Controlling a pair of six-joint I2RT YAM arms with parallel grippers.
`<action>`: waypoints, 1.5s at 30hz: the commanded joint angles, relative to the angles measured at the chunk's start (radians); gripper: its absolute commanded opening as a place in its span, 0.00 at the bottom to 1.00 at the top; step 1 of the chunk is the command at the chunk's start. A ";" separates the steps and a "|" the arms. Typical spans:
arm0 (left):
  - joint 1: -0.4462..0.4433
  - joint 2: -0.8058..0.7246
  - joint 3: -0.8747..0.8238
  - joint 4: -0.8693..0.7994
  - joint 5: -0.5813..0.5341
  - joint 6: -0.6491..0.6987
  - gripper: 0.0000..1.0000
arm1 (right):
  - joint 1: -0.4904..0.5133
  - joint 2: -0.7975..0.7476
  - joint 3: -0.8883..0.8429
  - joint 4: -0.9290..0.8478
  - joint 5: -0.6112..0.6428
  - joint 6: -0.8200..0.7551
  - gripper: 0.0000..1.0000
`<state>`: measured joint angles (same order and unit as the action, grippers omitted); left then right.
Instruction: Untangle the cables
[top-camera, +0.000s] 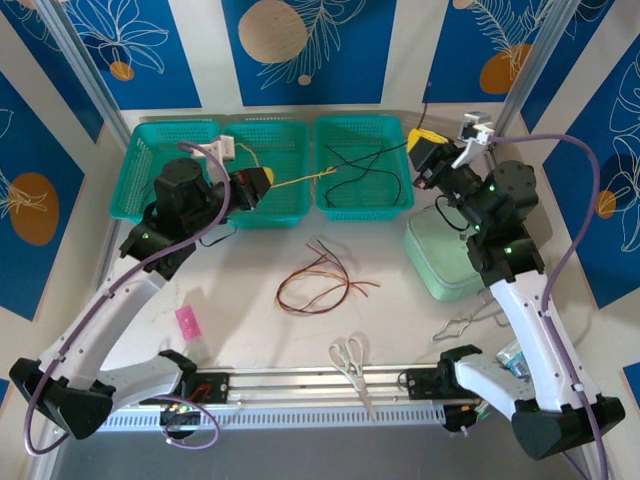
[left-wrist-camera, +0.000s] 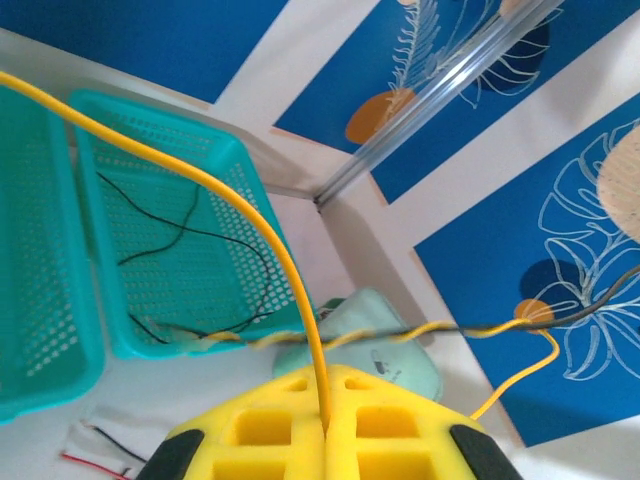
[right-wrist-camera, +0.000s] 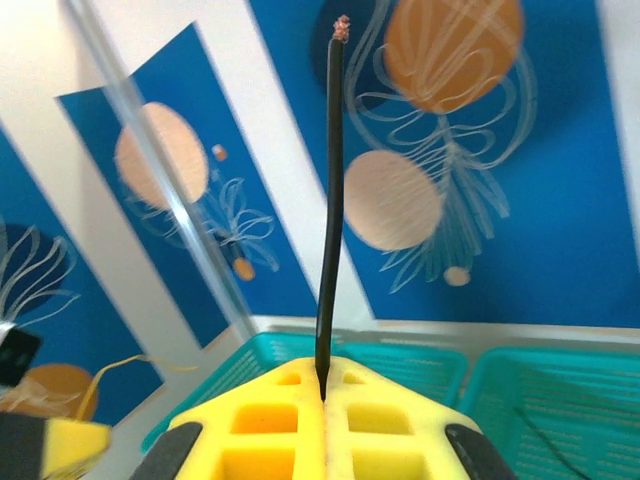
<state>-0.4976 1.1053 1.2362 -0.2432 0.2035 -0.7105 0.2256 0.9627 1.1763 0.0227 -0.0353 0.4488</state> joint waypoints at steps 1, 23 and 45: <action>0.028 -0.034 0.032 -0.081 -0.049 0.059 0.00 | -0.048 -0.031 0.032 -0.048 0.091 -0.025 0.00; 0.170 -0.132 0.012 -0.379 -0.170 0.195 0.00 | -0.425 -0.100 -0.007 -0.129 0.063 0.062 0.00; 0.279 -0.185 -0.017 -0.474 -0.273 0.239 0.00 | -0.644 -0.135 -0.011 -0.160 0.079 0.064 0.00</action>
<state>-0.2390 0.9382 1.2236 -0.6891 -0.0391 -0.4946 -0.4080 0.8345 1.1755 -0.1436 0.0174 0.5213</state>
